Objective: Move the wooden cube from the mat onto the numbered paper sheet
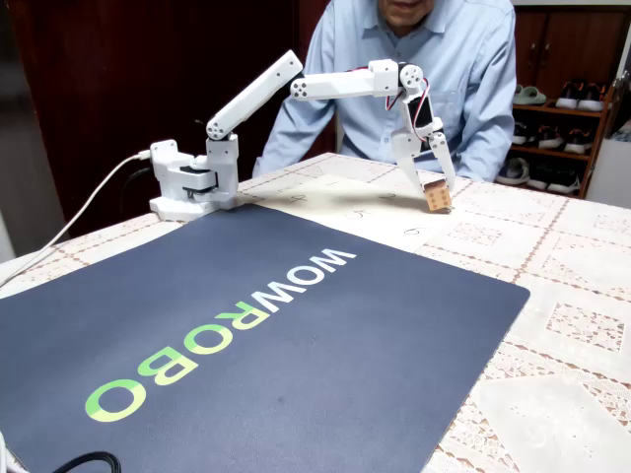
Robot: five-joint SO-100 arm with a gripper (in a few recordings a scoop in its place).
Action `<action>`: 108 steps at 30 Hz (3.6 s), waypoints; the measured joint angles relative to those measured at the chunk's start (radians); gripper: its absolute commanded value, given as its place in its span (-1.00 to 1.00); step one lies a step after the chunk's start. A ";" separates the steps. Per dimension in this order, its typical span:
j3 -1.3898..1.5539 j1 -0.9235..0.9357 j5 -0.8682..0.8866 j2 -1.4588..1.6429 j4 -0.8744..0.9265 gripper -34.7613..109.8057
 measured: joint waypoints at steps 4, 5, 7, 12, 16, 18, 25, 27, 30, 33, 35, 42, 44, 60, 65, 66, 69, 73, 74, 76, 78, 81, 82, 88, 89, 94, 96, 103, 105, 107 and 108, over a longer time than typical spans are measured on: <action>0.000 0.002 0.006 0.000 0.002 -0.20; 0.000 0.005 0.006 0.000 0.002 -0.20; 0.000 0.018 0.017 0.000 0.002 -0.18; 0.008 0.015 0.025 0.011 0.002 -0.20; 0.089 0.005 0.000 0.144 0.043 -0.45; 0.169 0.005 -0.038 0.261 0.051 -0.52; 0.652 0.143 -0.072 0.868 0.077 -0.52; 0.854 0.225 -0.097 1.083 0.049 -0.52; 1.213 0.356 -0.181 1.416 0.008 -0.52; 1.554 0.472 -0.236 1.749 0.040 -0.52; 1.729 0.509 -0.267 1.956 0.100 -0.52; 2.051 0.684 -0.419 2.464 0.152 -0.52; 2.126 0.719 -0.433 2.516 0.120 -0.52; 2.318 0.845 -0.425 2.612 0.044 -0.52; 2.318 0.850 -0.423 2.612 0.044 -0.52; 2.318 0.862 -0.417 2.612 0.044 -0.52; 2.319 0.888 -0.396 2.612 0.044 -0.52; 2.319 0.888 -0.368 2.612 0.044 -0.52; 2.319 0.888 -0.362 2.612 0.044 -0.52; 2.319 0.891 -0.345 2.612 0.044 -0.52; 2.319 0.896 -0.342 2.612 0.044 -0.52; 2.321 0.896 -0.347 2.612 0.044 -0.52; 2.321 0.896 -0.347 2.612 0.044 -0.52; 2.321 0.908 -0.347 2.612 0.044 -0.51; 2.321 0.910 -0.347 2.612 0.044 -0.52; 2.321 0.905 -0.347 2.612 0.044 -0.52; 2.321 0.902 -0.347 2.612 0.044 -0.52; 2.321 0.902 -0.356 2.612 0.044 -0.52; 2.321 0.905 -0.356 2.612 0.044 -0.51; 2.322 0.907 -0.356 2.612 0.044 -0.49; 2.322 0.907 -0.356 2.612 0.044 -0.49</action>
